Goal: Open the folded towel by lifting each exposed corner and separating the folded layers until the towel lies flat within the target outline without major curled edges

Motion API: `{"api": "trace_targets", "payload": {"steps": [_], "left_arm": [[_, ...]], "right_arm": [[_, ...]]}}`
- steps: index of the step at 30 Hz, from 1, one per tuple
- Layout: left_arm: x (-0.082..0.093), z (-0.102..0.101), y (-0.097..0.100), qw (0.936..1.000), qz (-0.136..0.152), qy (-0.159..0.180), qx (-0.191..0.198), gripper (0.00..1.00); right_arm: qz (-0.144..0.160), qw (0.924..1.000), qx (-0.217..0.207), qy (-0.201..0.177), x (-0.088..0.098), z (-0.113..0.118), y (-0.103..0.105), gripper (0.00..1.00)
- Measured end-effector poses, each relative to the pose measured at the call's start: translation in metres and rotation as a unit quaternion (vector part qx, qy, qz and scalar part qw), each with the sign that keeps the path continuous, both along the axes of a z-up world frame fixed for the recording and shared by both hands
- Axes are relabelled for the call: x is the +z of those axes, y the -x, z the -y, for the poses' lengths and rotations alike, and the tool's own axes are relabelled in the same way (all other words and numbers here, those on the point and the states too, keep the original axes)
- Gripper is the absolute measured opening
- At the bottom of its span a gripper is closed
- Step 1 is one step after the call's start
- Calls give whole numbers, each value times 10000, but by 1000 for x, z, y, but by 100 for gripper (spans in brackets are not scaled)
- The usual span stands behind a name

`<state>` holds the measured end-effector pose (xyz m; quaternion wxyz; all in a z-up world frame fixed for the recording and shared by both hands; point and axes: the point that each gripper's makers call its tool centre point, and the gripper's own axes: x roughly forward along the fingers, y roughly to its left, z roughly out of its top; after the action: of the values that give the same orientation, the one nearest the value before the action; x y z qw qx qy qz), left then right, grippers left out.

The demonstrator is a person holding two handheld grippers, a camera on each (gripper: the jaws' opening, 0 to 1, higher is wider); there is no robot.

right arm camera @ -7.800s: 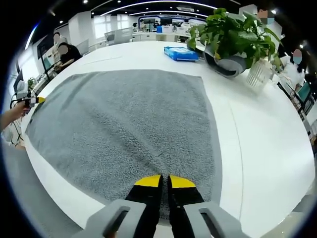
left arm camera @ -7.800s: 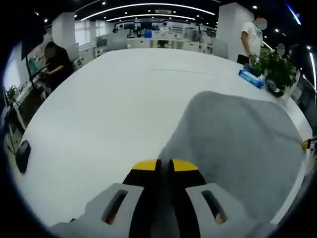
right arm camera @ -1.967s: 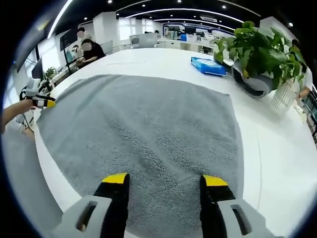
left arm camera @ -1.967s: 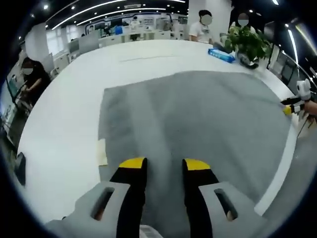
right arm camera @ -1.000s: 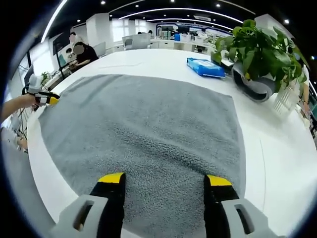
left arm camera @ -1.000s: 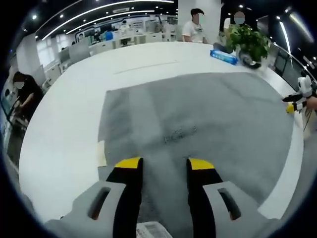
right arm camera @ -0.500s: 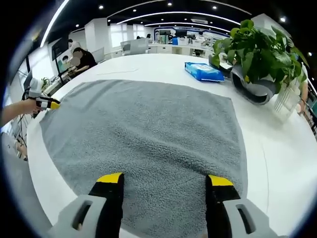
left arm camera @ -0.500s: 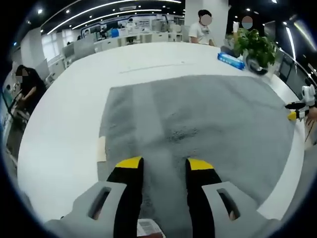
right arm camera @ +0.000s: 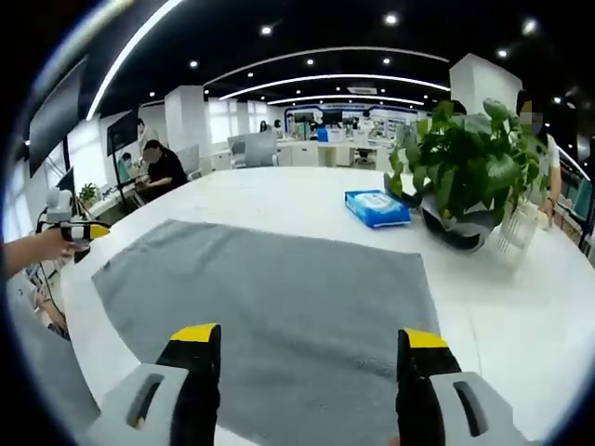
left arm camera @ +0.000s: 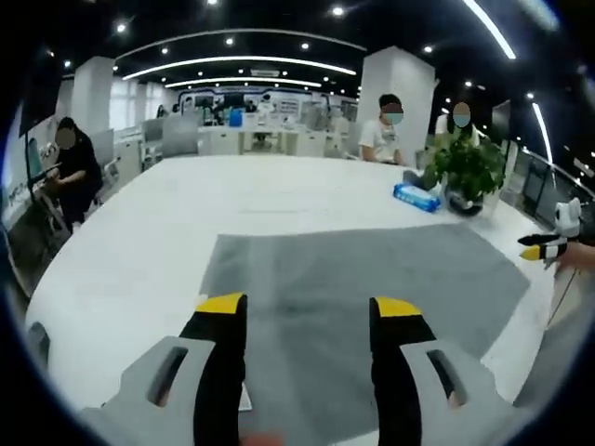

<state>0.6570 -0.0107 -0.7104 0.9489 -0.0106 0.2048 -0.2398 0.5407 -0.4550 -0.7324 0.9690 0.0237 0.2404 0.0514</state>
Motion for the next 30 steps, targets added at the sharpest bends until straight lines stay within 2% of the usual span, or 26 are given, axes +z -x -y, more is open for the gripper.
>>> {"api": "trace_targets", "payload": {"steps": [1, 3, 7, 9, 13, 14, 17, 20, 23, 24, 25, 26, 27, 30], "left_arm": [[4, 0, 5, 10000, 37, 14, 32, 57], [16, 3, 16, 9994, 316, 123, 69, 61], [28, 10, 41, 9971, 564, 453, 232, 77], [29, 11, 51, 9963, 631, 492, 326, 85], [27, 12, 63, 9942, 777, 591, 444, 93], [26, 12, 64, 9939, 798, 612, 455, 95], [25, 12, 67, 9927, 874, 646, 525, 99], [21, 11, 71, 9916, 999, 562, 602, 99], [15, 14, 77, 9900, 1048, 650, 683, 99], [11, 20, 80, 9918, 987, 583, 569, 99], [6, 23, 81, 9959, 802, 275, 303, 99], [7, 18, 78, 9949, 846, 191, 507, 97], [11, 20, 78, 9932, 1017, 244, 503, 97], [8, 28, 79, 9948, 938, 202, 339, 97]], "right_arm": [[36, 10000, -5, -21, 2, -1, 0, 78], [358, 9993, -7, -133, 17, -6, 0, 79], [902, 9953, -95, -328, 38, -14, 4, 85], [970, 9941, -127, -465, 36, -18, 9, 86], [1237, 9901, -331, -566, 31, -19, 17, 99], [1289, 9896, -339, -547, 31, -19, 19, 100], [1310, 9897, -342, -474, 29, -22, 22, 100], [1363, 9894, -371, -338, 34, -19, 20, 100], [1342, 9895, -343, -409, 31, -23, 21, 100], [1298, 9903, -288, -412, 27, -26, 22, 100], [1232, 9914, -240, -382, 24, -27, 23, 100], [1170, 9924, -196, -318, 21, -28, 23, 100], [1123, 9933, -142, -244, 19, -30, 24, 100], [1089, 9937, -89, -242, 17, -32, 24, 100]]}}
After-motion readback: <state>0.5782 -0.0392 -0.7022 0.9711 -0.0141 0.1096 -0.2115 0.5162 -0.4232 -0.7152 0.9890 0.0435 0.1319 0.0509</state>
